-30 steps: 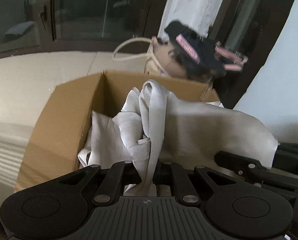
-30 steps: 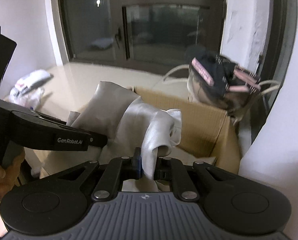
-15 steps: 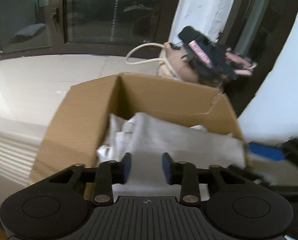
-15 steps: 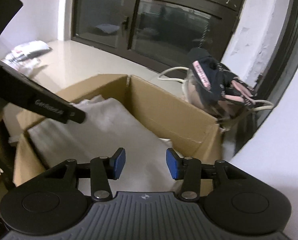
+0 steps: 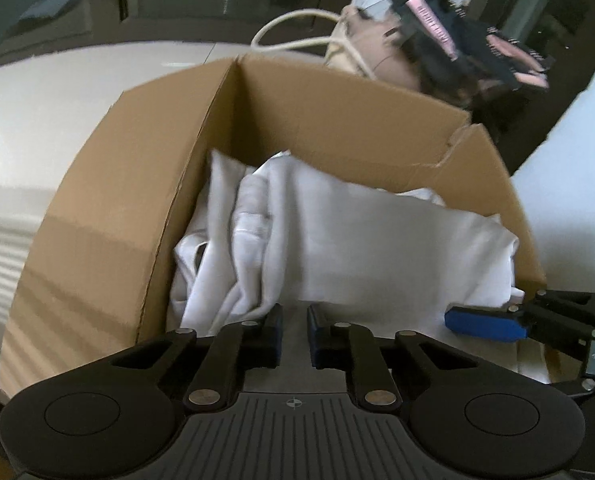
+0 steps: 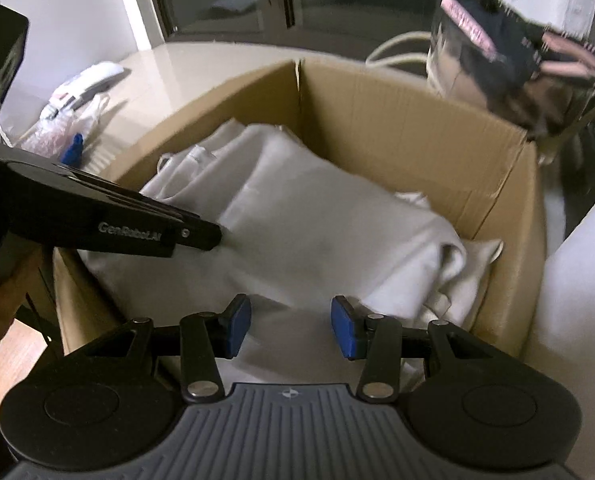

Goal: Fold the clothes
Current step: 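Lower the shirt into the cardboard box and open both grippers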

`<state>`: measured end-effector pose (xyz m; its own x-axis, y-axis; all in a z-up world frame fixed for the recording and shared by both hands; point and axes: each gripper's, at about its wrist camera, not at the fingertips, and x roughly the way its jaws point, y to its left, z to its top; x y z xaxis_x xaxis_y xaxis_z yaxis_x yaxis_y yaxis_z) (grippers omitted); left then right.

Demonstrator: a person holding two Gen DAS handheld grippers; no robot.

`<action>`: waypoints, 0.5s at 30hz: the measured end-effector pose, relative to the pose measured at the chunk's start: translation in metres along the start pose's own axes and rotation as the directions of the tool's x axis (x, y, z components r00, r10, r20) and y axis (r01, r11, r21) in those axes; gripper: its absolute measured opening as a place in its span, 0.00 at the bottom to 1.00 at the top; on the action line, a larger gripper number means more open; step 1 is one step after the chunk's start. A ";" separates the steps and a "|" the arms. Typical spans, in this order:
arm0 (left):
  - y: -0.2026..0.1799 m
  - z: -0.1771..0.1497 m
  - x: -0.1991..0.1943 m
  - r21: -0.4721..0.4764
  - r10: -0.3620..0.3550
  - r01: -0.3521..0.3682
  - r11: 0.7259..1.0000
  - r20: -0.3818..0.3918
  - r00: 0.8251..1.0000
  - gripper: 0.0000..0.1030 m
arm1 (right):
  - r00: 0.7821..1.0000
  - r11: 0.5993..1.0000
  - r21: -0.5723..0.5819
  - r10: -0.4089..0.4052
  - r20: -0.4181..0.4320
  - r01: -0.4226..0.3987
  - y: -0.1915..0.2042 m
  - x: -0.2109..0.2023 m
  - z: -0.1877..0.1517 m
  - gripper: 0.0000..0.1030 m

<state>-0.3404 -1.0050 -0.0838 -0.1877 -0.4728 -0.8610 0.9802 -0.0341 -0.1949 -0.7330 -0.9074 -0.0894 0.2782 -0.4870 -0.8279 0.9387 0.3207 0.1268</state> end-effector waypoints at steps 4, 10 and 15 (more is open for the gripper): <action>0.005 -0.002 0.010 -0.011 0.004 -0.004 1.000 -0.023 1.000 0.16 | 0.999 1.000 -0.016 -0.006 -0.037 0.005 0.002 0.016 -0.001 0.49; 0.007 -0.003 0.002 -0.024 -0.003 0.003 1.000 -0.010 1.000 0.16 | 1.000 1.000 -0.005 -0.010 -0.020 0.010 0.002 0.009 0.001 0.49; 0.006 -0.001 -0.020 -0.022 0.002 0.000 1.000 0.083 0.997 0.21 | 0.995 0.997 -0.021 -0.079 0.068 0.081 0.001 -0.016 0.004 0.54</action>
<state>-0.3307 -0.9945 -0.0683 -0.1803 -0.5442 -0.8194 0.9785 -0.0146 -0.2056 -0.7355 -0.9025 -0.0738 0.2164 -0.5650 -0.7962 0.9535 0.2976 0.0480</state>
